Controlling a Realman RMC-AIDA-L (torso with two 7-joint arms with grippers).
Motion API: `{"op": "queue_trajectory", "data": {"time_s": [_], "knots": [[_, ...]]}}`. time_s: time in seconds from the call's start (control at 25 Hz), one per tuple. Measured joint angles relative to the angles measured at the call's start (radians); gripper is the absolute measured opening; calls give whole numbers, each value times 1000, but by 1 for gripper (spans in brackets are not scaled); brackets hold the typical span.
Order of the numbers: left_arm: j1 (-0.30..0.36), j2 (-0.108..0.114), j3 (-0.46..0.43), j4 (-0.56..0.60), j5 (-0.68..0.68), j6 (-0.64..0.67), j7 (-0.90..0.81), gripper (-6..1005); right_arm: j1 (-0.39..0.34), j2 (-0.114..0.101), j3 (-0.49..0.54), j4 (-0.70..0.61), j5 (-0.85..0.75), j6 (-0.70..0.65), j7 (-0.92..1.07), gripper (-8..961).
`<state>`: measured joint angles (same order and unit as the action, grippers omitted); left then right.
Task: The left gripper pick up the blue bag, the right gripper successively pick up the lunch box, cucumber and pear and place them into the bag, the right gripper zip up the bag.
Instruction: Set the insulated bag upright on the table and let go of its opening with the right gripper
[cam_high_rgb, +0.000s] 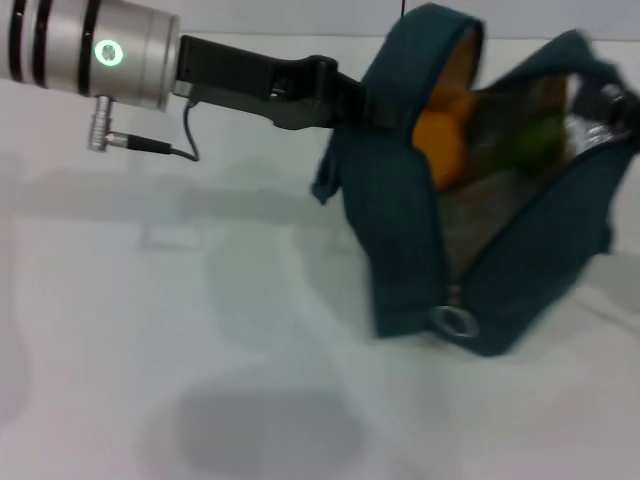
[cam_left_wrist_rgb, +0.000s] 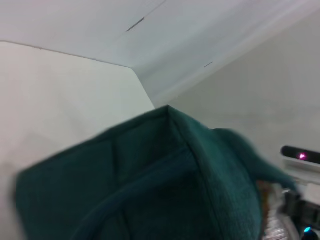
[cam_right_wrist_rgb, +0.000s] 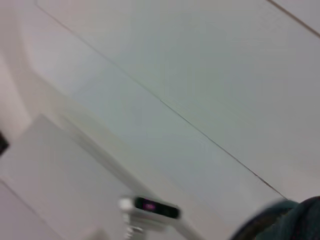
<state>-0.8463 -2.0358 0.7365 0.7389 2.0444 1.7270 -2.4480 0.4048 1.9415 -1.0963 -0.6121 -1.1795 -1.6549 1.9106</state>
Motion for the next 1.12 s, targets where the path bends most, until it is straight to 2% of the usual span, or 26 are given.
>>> {"op": "queue_trajectory", "data": {"time_s": [0.24,0.4,0.52,0.88,1.12], "knots": [[-19,-8,1,-46,2,-32,13,37,-6,-54,70,-5,-4,-42,32,49],[-18,-16,1,-77,7,-56,26,38,21,-68,69,50,-19,-16,33,47],[-13,-17,1,-96,7,-67,38,38,48,-64,70,89,-59,9,29,48],[2,-38,1,-122,10,-81,79,38,110,-11,62,117,-158,52,15,46],[18,-38,1,-137,9,-90,93,37,121,-7,66,146,-172,73,24,41]]}}
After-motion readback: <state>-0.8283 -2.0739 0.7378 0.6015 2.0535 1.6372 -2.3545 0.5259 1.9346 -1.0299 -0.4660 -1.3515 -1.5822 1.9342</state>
